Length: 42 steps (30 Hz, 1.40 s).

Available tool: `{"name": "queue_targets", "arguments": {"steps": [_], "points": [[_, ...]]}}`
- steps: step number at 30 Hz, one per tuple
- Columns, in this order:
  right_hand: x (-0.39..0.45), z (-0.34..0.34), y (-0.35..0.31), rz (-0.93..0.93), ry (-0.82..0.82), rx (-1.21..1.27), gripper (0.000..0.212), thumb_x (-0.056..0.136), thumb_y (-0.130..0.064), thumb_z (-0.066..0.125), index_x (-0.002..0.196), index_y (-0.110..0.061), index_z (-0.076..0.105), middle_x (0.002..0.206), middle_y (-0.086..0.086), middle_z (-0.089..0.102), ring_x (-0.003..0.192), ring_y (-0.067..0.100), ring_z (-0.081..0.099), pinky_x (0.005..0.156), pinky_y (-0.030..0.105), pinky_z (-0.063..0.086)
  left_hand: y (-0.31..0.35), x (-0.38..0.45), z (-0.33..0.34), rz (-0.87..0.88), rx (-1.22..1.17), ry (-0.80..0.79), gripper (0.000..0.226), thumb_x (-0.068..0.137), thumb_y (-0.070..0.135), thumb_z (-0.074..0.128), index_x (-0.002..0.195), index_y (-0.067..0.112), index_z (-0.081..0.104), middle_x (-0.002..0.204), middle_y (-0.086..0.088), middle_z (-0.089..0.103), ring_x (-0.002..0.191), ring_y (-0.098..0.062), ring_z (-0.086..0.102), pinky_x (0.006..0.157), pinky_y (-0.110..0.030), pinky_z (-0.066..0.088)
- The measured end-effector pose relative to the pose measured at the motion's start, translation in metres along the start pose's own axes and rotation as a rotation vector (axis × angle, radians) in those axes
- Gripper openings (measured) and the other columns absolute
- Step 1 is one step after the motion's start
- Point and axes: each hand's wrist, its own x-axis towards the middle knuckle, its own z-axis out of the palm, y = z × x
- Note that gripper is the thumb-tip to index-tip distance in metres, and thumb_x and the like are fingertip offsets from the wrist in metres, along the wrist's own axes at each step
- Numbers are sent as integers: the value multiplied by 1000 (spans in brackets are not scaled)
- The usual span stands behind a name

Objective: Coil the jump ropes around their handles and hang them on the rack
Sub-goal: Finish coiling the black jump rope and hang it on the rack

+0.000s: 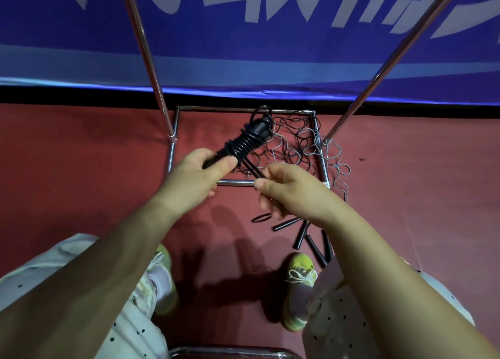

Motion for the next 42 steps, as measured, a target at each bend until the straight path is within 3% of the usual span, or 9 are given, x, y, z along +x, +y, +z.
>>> {"name": "queue_targets", "arguments": {"steps": [7,15,17,19,23,27,30,36,42], "points": [[4,4,-4,-43,84,-43,47,100,-43,40,80,-9,64,44,-11,42,38,4,32,44,18,27,-1,-1,2,81,273,52,54,50,60,76,82,22,55,68,10,56,64,-13,52,67,-36,46],[13,28,8,114,317,168,52,95,-50,47,54,-19,51,37,-12,32,33,6,25,44,24,21,5,-15,11,349,584,180,52,63,50,78,97,21,52,92,9,50,86,-21,55,74,-37,47],[12,25,7,68,328,226,54,90,-53,53,47,-20,49,39,-11,32,36,8,24,47,25,20,4,-14,10,314,520,144,48,64,56,73,95,25,54,90,11,53,84,-17,56,75,-33,46],[11,21,7,33,334,213,52,84,-55,57,46,-21,52,42,-9,35,38,9,27,50,26,23,8,-11,4,170,214,74,36,70,61,59,85,28,58,81,10,59,80,-16,58,75,-33,48],[5,17,6,-70,271,111,37,92,-39,60,63,-17,54,53,-8,43,44,3,34,53,23,31,18,-11,-5,-212,-424,-139,29,99,36,43,86,16,59,70,-9,62,60,-20,60,52,-27,51],[0,12,4,-143,182,7,31,93,-37,59,69,-19,58,49,-18,45,47,-3,38,52,13,31,17,-18,-9,-406,-502,-445,47,83,50,47,103,12,65,89,-14,73,70,-25,71,56,-31,57],[-1,9,4,-183,149,-14,32,85,-48,57,78,-18,61,60,-20,51,59,-2,45,58,15,36,17,-20,-13,-471,-439,-636,62,72,63,40,97,12,66,80,-14,70,58,-21,64,50,-23,48],[-2,-3,3,-39,50,-61,55,83,-59,50,92,-4,53,55,-12,44,52,13,39,52,31,35,17,-18,-3,-426,-411,-589,60,68,65,39,78,10,59,59,-2,55,44,-13,47,45,-22,40],[-7,-20,5,-15,-12,-66,26,98,-32,50,78,-17,57,55,-12,40,50,9,34,50,26,30,16,-8,-10,-450,-528,-382,58,86,65,33,78,12,57,60,-1,53,43,-12,45,45,-20,41]]}}
